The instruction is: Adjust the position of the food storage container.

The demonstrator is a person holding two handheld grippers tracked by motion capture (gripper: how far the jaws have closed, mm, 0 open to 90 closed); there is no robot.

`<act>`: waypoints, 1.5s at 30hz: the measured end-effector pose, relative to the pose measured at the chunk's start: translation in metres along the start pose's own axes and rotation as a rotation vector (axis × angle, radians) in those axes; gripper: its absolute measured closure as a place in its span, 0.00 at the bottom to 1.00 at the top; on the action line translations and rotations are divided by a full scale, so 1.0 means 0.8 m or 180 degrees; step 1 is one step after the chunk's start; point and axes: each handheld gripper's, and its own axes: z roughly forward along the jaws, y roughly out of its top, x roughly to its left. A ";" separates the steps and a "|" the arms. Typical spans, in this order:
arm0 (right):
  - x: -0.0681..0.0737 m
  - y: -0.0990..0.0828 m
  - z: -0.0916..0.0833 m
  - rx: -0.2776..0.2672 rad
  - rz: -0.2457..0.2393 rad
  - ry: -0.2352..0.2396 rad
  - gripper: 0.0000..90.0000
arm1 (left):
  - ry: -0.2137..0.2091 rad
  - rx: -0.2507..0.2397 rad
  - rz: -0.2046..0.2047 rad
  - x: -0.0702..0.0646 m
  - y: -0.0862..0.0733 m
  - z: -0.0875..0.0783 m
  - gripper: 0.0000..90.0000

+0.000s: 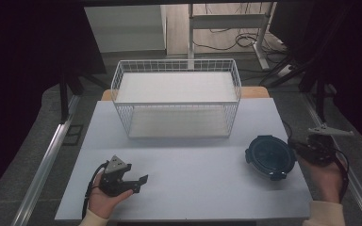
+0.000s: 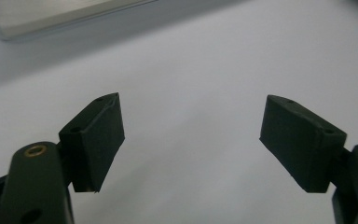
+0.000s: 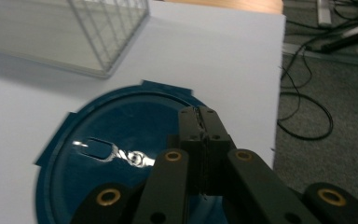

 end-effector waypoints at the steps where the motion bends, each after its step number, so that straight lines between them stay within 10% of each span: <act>1: 0.000 0.000 0.000 0.0000 0.0000 0.0000 0.99 | 0.0000 0.0000 0.0000 0.000 0.000 0.000 0.23; 15: -0.052 -0.046 0.027 0.0521 0.0197 -0.0470 0.99 | 0.0101 -0.0012 0.0083 -0.007 0.003 -0.004 0.23; 45: -0.002 -0.034 0.040 0.0781 -0.0263 -0.0182 1.00 | 0.0118 -0.0047 -0.0016 0.000 0.003 -0.005 0.24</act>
